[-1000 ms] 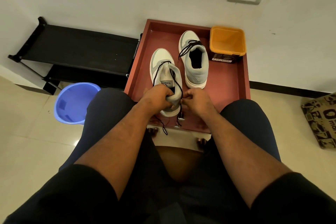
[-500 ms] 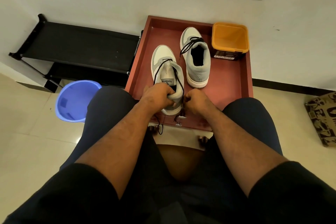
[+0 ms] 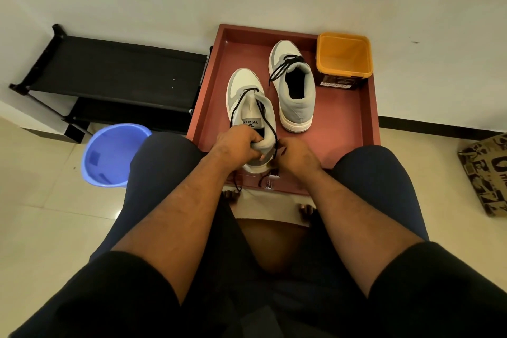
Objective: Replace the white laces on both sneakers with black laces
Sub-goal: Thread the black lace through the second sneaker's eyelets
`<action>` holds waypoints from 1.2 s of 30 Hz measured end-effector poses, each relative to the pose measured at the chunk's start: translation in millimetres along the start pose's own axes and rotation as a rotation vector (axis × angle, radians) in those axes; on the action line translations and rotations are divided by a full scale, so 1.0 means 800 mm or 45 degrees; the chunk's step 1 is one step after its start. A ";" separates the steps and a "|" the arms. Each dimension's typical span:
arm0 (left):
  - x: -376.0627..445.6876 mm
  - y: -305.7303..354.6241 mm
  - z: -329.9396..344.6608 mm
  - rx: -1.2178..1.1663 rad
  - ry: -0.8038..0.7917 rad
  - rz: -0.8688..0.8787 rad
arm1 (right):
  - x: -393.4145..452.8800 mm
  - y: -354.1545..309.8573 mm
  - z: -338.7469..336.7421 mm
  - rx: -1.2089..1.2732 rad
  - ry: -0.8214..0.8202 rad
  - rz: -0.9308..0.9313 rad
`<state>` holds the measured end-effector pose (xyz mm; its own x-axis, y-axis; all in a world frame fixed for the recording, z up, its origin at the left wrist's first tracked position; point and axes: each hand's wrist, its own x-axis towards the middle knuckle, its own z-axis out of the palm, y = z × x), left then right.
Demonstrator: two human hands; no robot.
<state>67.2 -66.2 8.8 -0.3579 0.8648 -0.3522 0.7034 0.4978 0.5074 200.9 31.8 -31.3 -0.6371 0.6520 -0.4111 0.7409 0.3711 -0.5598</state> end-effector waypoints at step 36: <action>0.015 -0.018 0.001 -0.857 0.102 -0.695 | -0.019 -0.024 -0.023 0.263 0.298 -0.214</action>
<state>53.6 -62.9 -3.3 -0.5992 0.4832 -0.6383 -0.0827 0.7557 0.6497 200.0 26.9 -1.2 -0.6627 0.7360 -0.1385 0.5561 0.3597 -0.7493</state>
